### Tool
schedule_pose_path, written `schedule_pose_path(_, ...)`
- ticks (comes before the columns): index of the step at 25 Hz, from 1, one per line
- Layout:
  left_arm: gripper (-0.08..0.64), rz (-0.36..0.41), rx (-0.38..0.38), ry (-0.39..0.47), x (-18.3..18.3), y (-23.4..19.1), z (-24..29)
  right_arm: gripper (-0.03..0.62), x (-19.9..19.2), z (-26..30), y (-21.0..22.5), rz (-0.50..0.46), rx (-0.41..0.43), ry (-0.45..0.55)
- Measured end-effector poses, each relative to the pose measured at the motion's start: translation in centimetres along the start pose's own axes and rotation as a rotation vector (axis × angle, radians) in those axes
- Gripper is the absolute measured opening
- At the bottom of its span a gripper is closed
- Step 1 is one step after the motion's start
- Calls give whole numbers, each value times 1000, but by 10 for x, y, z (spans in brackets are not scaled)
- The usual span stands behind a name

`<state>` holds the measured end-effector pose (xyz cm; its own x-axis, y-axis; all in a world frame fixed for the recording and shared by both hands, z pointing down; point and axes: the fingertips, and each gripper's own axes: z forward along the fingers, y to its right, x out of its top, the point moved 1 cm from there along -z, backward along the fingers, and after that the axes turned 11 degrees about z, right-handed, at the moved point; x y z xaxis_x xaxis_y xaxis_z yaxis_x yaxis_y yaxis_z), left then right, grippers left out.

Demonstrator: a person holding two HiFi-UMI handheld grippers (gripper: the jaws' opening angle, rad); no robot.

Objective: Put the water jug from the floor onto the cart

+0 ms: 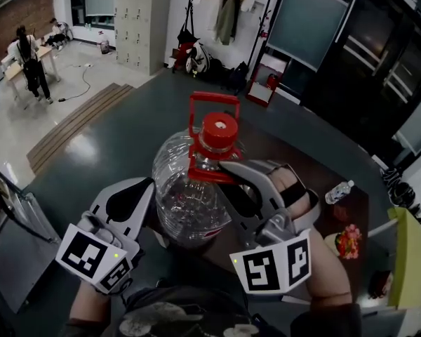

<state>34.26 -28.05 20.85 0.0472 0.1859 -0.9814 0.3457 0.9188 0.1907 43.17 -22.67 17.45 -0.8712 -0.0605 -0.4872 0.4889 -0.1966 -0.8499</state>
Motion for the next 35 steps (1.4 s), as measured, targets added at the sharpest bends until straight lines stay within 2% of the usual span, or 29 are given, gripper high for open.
schedule_pose_path(12,8,-15,149,-33,-6,11,-41,61,17,-23,22,70,-12,175)
schedule_pose_path(18,8,-25,248,-53,-11,24,-72,54,29,-41,26,100,19,252)
schedule_pose_path(24,8,-47,362,-60,-18,49,-102,48,44,-64,14,140,92,340)
schedule_pose_path(28,8,-64,438,-72,-22,74,-121,48,51,-84,3,180,173,408)
schedule_pose_path(32,8,-66,537,-93,-27,95,-149,48,67,-101,-25,152,261,495)
schedule_pose_path(35,8,-74,628,-106,-31,100,-186,48,94,-116,-60,128,344,578)
